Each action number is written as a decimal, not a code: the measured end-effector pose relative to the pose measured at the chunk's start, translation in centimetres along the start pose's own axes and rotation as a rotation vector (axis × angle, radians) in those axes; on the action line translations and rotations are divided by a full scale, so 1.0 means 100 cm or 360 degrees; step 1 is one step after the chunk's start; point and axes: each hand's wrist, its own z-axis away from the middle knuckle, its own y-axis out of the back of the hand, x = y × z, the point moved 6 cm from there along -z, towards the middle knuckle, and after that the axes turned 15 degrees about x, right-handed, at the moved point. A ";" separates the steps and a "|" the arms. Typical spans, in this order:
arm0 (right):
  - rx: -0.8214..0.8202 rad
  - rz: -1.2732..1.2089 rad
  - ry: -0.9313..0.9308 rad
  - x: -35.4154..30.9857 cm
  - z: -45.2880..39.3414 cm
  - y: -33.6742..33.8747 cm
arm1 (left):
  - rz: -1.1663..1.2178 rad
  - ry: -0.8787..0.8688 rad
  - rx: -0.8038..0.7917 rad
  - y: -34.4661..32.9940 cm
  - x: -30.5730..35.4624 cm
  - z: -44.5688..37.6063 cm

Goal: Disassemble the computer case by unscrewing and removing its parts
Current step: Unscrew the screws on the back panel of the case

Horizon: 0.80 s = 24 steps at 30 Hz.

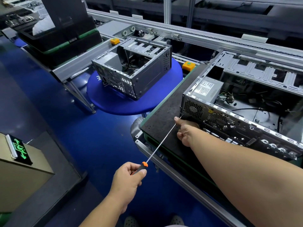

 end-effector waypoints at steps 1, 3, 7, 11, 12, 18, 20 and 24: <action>-0.0024 -0.0007 -0.0008 0.000 0.001 0.000 | 0.0010 0.0005 -0.0005 0.000 0.000 -0.001; -0.0097 -0.0046 -0.0050 -0.002 0.003 0.000 | 0.0020 0.0010 -0.0025 0.001 0.000 -0.002; -0.0257 -0.0207 -0.0187 -0.006 0.013 0.000 | 0.0020 0.0013 -0.0036 0.003 0.000 -0.002; -0.0290 -0.0275 -0.0284 -0.011 0.022 -0.002 | 0.0018 -0.0009 -0.0028 0.004 0.003 -0.001; -0.0294 -0.0286 -0.0299 -0.012 0.023 -0.003 | 0.0016 -0.0017 -0.0026 0.004 0.004 -0.001; -0.0231 -0.0295 -0.0311 -0.012 0.029 -0.008 | -0.0016 -0.0063 -0.0017 0.009 0.009 -0.001; -0.0236 -0.0282 -0.0300 -0.011 0.029 -0.009 | -0.0015 -0.0066 -0.0013 0.012 0.009 -0.001; -0.0235 -0.0304 -0.0287 -0.012 0.028 -0.008 | -0.0005 -0.0049 0.0002 0.017 0.005 -0.001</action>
